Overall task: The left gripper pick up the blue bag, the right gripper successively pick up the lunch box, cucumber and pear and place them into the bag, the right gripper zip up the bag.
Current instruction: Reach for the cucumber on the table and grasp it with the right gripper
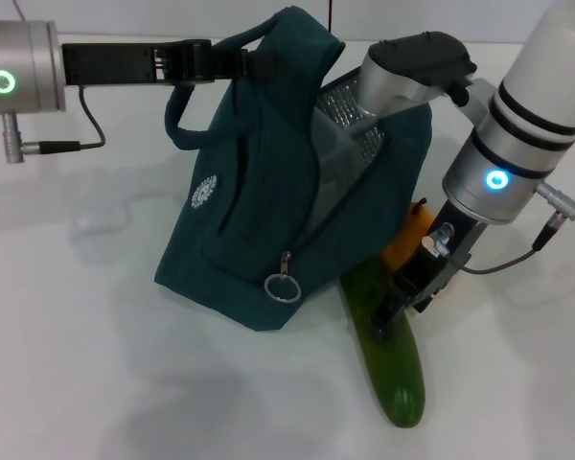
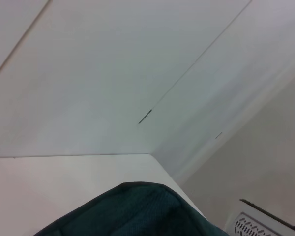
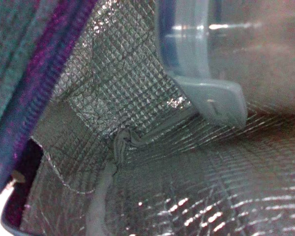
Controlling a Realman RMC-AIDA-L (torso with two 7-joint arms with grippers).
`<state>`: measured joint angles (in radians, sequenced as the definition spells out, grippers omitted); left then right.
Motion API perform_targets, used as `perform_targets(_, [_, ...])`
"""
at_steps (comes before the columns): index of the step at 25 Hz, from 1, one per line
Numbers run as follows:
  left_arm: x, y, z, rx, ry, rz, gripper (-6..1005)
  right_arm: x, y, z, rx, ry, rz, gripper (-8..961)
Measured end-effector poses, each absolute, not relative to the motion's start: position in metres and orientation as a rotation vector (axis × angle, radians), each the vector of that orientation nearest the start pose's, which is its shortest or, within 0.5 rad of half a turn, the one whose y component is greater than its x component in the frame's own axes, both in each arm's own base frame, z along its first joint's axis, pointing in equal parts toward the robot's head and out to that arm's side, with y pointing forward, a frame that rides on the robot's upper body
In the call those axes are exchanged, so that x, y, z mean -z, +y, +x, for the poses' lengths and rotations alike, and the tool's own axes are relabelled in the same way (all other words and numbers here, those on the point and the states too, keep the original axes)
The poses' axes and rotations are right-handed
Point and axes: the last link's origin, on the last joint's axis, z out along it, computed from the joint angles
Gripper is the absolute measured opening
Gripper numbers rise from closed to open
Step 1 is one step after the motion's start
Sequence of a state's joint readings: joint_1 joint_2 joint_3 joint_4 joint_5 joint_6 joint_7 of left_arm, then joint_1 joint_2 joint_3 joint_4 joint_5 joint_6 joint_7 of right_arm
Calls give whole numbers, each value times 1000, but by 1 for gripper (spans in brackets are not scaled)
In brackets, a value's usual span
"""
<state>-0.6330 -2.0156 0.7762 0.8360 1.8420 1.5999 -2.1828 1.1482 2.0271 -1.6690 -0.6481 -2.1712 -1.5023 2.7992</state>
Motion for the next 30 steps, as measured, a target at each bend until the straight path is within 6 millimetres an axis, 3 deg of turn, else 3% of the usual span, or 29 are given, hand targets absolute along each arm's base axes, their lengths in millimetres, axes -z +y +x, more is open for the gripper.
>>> perform_targets(14, [-51,374,-195,923,-1284,-2614,56,91,367,106,787,1222,-2755,717])
perform_targets(30, [-54,373,-199,916,-1301,-2601,57,84,367,116,835,1249,-2720,683])
